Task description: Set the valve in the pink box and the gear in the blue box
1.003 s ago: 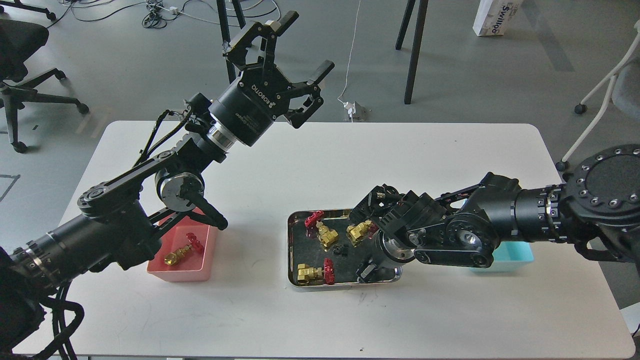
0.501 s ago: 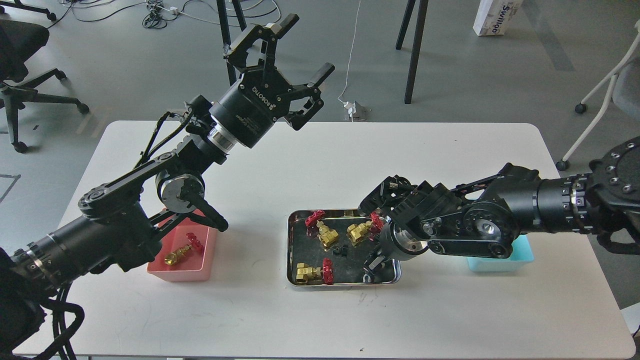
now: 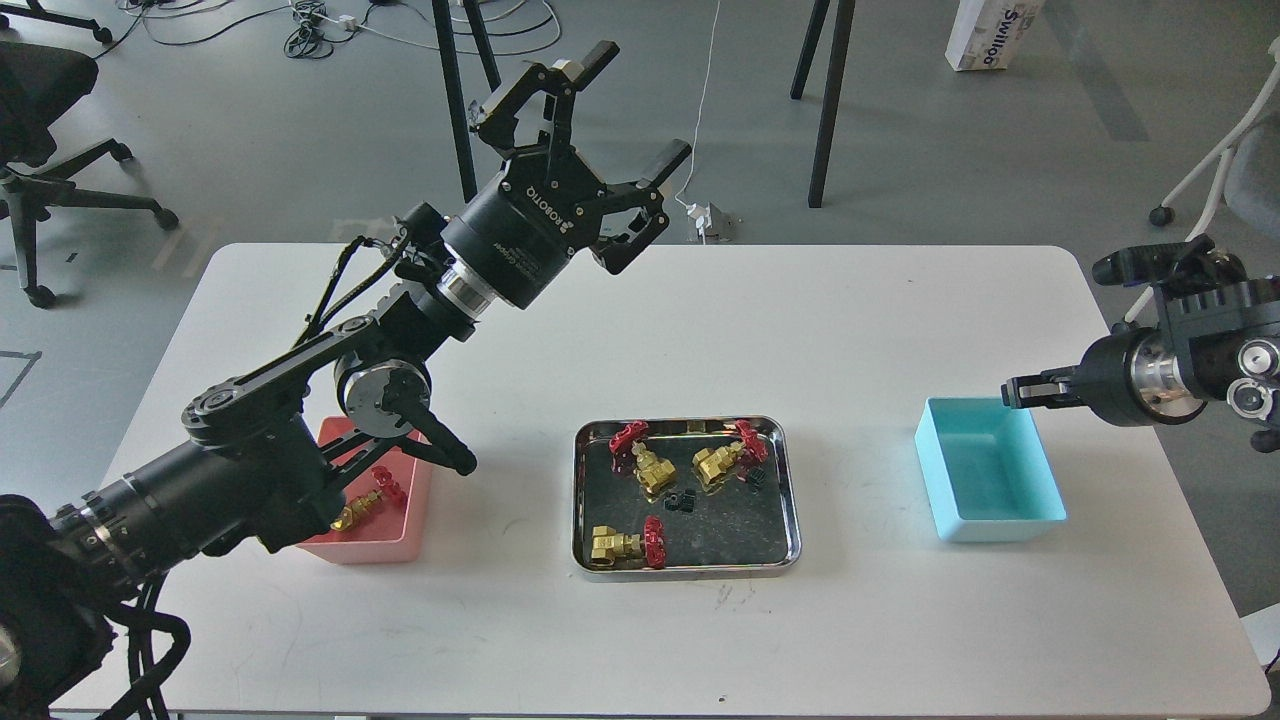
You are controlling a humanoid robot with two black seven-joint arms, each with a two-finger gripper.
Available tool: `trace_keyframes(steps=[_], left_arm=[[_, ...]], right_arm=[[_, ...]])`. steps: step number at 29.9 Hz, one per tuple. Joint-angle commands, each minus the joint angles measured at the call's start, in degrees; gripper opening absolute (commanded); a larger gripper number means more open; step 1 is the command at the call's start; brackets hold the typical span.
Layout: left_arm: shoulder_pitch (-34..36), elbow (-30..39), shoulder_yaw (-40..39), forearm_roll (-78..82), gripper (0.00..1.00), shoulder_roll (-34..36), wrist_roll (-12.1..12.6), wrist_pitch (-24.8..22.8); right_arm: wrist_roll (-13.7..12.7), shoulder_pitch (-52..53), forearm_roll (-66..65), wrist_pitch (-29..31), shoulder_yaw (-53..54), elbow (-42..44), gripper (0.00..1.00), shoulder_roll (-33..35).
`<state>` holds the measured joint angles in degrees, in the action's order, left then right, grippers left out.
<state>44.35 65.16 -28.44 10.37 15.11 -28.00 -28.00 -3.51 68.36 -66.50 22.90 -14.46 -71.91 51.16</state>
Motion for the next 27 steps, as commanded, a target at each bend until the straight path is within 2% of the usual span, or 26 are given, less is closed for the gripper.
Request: trace_keyframes(steps=[1,4,6,7,8,9,10,17,19,23,25,27], left_arm=[[0.0,-0.3,0.2,0.0,0.91,-0.3,0.0,0.0],[-0.1,-0.3,0.2,0.0,0.92,-0.3,0.0,0.0],[-0.1,-0.3,0.3,0.0,0.92,-0.3,0.0,0.0],[-0.1,-0.3,0.3,0.0,0.92,-0.3,0.0,0.0],[-0.1,-0.3,0.3,0.0,0.92,-0.3,0.0,0.0],[-0.1,-0.3,0.3,0.0,0.92,-0.3,0.0,0.0],[-0.1,-0.4,0.3,0.0,0.92,-0.3,0.0,0.0],[0.1,-4.2,0.7,0.3,0.92,-0.1,0.0,0.0],[0.7,-5.8,0.6,0.5,0.92,0.4,0.0,0.0],[2.1,-11.4,0.2,1.3,0.92,1.0,0.0,0.0],[3.4,-13.8,0.1,1.3,0.92,1.9,0.0,0.0],[3.6,-15.6,-0.4,0.6,0.93,2.8,0.0,0.0]], right_arm=[[0.0,-5.6,0.0,-0.7,5.0,0.0,0.11,0.3],[0.0,-8.1,0.0,-3.1,7.2,0.3,0.25,-0.4],[0.0,-8.9,0.0,-5.0,7.3,0.5,0.40,-1.2],[0.0,-9.0,0.0,-5.6,7.3,0.5,0.51,-1.5],[-0.1,-9.2,0.1,-6.0,7.4,0.6,0.70,-1.6],[-0.1,-9.3,0.1,-6.2,7.5,0.6,0.95,-1.6],[-0.1,-9.3,0.1,-6.1,7.5,0.6,0.99,-1.5],[-0.1,-9.3,2.4,-6.4,12.3,0.4,0.99,-1.0],[0.1,-9.3,8.8,-6.6,16.8,0.6,0.99,-1.0],[1.0,-9.7,32.6,-6.6,29.5,1.0,0.99,-1.4],[3.6,-10.2,47.9,-6.0,34.8,2.1,0.99,-1.9],[7.6,-10.7,61.7,-4.5,37.0,4.7,0.99,-3.4]])
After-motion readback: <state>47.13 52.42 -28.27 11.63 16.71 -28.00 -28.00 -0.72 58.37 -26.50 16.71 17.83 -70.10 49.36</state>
